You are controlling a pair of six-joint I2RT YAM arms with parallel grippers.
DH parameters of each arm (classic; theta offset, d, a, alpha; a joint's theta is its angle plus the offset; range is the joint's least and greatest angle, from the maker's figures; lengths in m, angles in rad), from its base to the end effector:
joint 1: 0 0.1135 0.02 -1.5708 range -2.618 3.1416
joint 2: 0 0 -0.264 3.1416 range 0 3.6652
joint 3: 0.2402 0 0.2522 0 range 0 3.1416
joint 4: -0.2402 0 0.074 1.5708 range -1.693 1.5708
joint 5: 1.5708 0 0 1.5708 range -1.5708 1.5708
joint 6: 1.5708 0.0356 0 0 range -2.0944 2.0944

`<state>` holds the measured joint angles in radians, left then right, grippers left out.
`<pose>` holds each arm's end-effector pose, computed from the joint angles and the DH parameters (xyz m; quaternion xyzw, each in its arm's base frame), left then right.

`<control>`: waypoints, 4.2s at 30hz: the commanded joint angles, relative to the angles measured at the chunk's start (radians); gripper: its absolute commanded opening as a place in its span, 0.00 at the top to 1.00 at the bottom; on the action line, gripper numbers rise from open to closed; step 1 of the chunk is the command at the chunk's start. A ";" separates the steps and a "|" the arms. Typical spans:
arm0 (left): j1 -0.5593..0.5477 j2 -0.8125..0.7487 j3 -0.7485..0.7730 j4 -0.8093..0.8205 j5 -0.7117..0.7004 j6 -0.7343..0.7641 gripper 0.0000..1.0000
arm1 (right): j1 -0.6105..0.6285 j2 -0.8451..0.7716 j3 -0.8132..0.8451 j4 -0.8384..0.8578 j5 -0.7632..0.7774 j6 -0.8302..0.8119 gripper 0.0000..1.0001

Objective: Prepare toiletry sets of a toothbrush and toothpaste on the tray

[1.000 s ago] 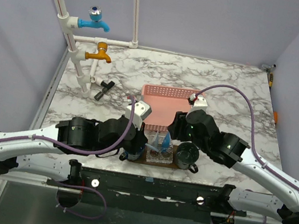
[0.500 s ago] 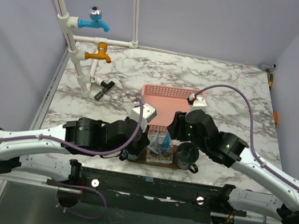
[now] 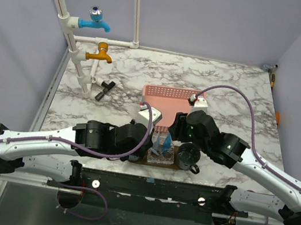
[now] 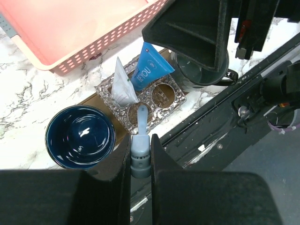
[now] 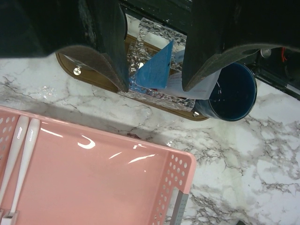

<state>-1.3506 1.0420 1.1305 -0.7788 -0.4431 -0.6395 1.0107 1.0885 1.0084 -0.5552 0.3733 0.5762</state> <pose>0.0602 -0.1990 0.3553 0.2194 0.8599 -0.2405 0.3931 0.1347 0.1903 0.3240 -0.1073 0.8745 0.1996 0.4288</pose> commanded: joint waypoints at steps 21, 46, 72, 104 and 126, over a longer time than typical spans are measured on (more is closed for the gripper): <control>-0.041 0.113 -0.002 0.052 -0.182 -0.084 1.00 | 0.004 -0.018 -0.059 0.025 0.004 0.026 0.47; -0.099 0.176 -0.044 0.059 -0.259 -0.148 1.00 | 0.003 -0.046 -0.082 0.009 0.013 0.045 0.47; -0.112 0.163 -0.079 0.037 -0.266 -0.184 0.79 | 0.003 -0.026 -0.068 0.010 0.020 0.033 0.46; -0.149 0.093 -0.065 -0.040 -0.286 -0.225 0.71 | 0.003 0.005 0.033 -0.028 0.073 0.015 0.46; -0.084 -0.048 0.018 -0.029 -0.204 0.010 0.62 | -0.174 0.248 0.246 -0.099 0.064 -0.103 0.46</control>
<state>-1.4765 1.0496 1.1183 -0.8097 -0.6926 -0.7101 0.8944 1.2881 1.2255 -0.6327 0.4835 0.5163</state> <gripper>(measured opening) 0.357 0.538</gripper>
